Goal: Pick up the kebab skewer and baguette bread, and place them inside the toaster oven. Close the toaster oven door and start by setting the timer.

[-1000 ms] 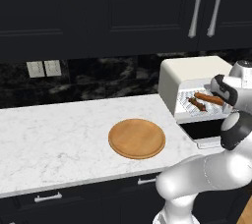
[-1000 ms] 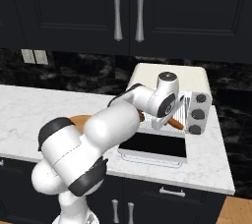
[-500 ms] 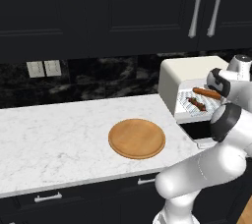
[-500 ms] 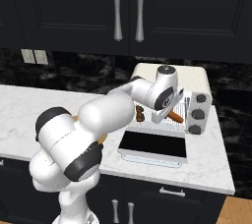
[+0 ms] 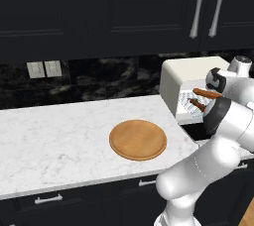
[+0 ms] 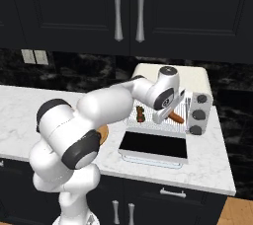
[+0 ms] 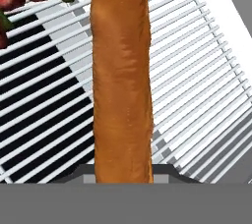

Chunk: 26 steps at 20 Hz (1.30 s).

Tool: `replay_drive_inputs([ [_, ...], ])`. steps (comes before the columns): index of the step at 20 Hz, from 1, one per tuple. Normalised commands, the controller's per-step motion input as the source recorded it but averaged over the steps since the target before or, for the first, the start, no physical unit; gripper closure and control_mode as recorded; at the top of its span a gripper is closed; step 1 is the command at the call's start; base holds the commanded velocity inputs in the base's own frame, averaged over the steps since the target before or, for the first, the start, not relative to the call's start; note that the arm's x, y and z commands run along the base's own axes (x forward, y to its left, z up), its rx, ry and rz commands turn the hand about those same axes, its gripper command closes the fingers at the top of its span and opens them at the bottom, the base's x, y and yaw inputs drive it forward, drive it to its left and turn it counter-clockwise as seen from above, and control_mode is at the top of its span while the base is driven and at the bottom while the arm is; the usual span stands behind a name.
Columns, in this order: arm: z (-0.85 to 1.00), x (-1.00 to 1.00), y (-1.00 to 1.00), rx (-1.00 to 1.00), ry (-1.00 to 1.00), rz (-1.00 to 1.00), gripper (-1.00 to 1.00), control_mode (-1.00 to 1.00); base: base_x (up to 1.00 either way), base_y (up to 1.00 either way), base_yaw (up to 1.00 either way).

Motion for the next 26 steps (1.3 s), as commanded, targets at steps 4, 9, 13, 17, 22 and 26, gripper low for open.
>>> replay_drive_inputs([
  [4,-0.13,0.06,0.00,0.00,-0.03,0.00,1.00,-1.00,0.00,0.00,0.00],
  [9,-0.02,0.10,0.00,0.00,-0.01,0.00,-1.00,-1.00,0.00,0.00,0.00],
  [13,-0.08,0.00,0.00,0.00,0.00,0.00,-1.00,-1.00,0.00,0.00,0.00],
  [17,-0.03,0.00,0.00,0.00,0.00,0.00,-1.00,-1.00,0.00,0.00,0.00],
  [22,0.10,-0.14,0.00,0.00,-0.02,0.00,-1.00,-1.00,0.00,0.00,0.00],
  [26,0.35,-0.42,-0.05,0.00,-0.03,0.00,-1.00,-1.00,0.00,0.00,0.00],
])
